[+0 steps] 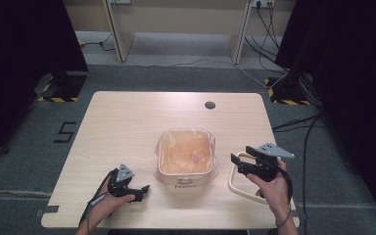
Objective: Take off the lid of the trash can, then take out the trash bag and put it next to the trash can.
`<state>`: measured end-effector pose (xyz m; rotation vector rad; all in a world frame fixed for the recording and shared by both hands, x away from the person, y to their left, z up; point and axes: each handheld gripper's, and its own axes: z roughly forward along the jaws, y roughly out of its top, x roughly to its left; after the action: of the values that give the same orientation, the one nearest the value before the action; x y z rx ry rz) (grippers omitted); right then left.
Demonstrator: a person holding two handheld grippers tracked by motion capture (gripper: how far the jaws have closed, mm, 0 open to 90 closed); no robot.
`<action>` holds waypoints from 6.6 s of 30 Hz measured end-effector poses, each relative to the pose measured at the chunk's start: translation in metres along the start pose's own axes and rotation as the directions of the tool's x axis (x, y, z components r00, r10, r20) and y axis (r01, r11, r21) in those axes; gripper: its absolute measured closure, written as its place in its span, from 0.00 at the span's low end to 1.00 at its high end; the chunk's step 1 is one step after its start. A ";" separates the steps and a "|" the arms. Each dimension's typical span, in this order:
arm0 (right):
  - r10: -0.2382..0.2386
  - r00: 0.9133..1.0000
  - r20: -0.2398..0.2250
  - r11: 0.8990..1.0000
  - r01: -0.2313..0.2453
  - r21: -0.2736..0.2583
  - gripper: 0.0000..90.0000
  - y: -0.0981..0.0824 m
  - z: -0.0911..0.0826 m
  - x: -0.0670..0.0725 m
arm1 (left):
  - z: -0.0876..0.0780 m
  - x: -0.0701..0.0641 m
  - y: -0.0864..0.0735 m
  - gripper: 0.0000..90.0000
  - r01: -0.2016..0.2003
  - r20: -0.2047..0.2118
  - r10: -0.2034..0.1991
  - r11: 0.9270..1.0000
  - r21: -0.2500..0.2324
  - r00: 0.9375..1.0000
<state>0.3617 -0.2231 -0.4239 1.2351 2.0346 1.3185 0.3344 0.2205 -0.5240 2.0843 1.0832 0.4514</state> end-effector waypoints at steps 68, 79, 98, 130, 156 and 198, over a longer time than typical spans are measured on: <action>-0.126 0.985 -0.116 0.992 0.125 -0.018 0.76 0.052 0.082 0.044 | -0.038 -0.054 0.038 0.28 -0.096 0.134 0.172 0.891 -0.445 0.976; -0.188 0.981 -0.057 0.981 0.184 -0.061 0.89 0.057 0.076 0.050 | -0.036 -0.062 0.040 0.45 -0.135 0.101 0.200 0.882 -0.451 0.975; -0.245 0.966 -0.078 0.961 0.231 -0.152 0.94 0.077 0.059 0.071 | -0.051 -0.070 0.044 0.69 -0.186 0.049 0.241 0.850 -0.493 0.969; -0.200 0.974 -0.106 0.967 0.179 -0.180 0.95 0.084 0.056 0.064 | -0.060 -0.084 0.073 0.59 -0.146 0.215 0.289 0.849 -0.508 0.933; -0.198 0.974 -0.108 0.966 0.175 -0.191 0.94 0.086 0.055 0.064 | -0.061 -0.079 0.088 0.99 -0.139 0.251 0.289 0.864 -0.484 0.924; 0.026 0.974 -0.223 0.950 -0.093 -0.299 0.42 0.115 0.012 0.036 | -0.120 -0.032 0.131 1.00 -0.041 0.175 0.178 0.805 -0.592 0.968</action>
<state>0.4034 -0.1688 -0.3245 1.0562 1.8460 1.7900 0.3172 0.1992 -0.3459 1.5944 0.5857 0.5168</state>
